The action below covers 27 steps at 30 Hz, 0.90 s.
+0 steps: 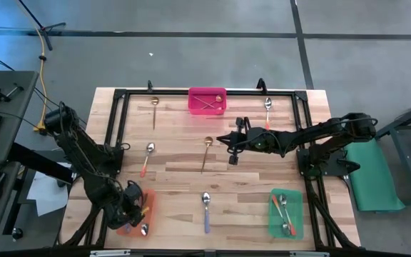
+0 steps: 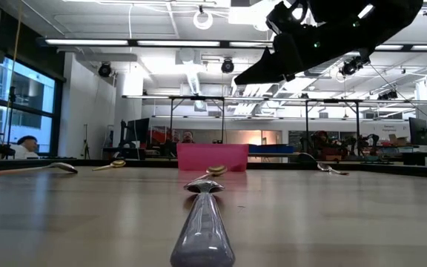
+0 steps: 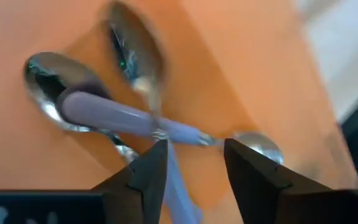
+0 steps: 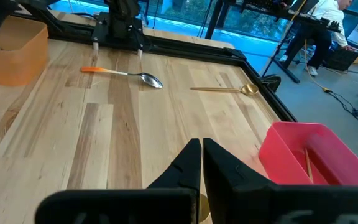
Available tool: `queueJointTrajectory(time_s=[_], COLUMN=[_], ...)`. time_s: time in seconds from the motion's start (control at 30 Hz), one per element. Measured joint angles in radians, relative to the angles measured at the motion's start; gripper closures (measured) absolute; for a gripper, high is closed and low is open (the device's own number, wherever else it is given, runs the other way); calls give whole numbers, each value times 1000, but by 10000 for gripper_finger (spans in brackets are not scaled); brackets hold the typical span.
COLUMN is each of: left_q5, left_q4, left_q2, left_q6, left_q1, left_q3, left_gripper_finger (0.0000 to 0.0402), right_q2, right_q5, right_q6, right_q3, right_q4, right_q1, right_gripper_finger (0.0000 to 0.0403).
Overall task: Sort silverware by color (type)
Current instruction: Put the orange spoon into the green bin
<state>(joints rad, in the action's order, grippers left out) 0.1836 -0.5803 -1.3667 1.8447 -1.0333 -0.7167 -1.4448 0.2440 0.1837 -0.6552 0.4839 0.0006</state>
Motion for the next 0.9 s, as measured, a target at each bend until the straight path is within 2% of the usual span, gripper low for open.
queueJointTrajectory(time_s=[0.2,0.33,0.43,0.53,0.7,0.9], left_q5=[-8,55,103,115,57,-19], left_q4=[-46,-62,-74,-96,-157,-227], left_q2=[73,151,214,264,301,287], left_q6=[-261,-475,-657,-837,-1090,-1337], left_q1=[49,109,199,327,600,975], left_q3=[-64,-95,-95,-95,-95,-95], left_gripper_finger=[254,281,304,328,356,348], right_q2=[0,0,0,0,0,0], right_q5=[0,0,0,0,0,0], right_q6=[0,0,0,-6,-33,-55], right_q3=[0,0,0,0,0,0], right_q4=[0,0,0,0,0,0], right_q1=[0,0,0,0,0,0], right_gripper_finger=[403,403,403,403,403,403])
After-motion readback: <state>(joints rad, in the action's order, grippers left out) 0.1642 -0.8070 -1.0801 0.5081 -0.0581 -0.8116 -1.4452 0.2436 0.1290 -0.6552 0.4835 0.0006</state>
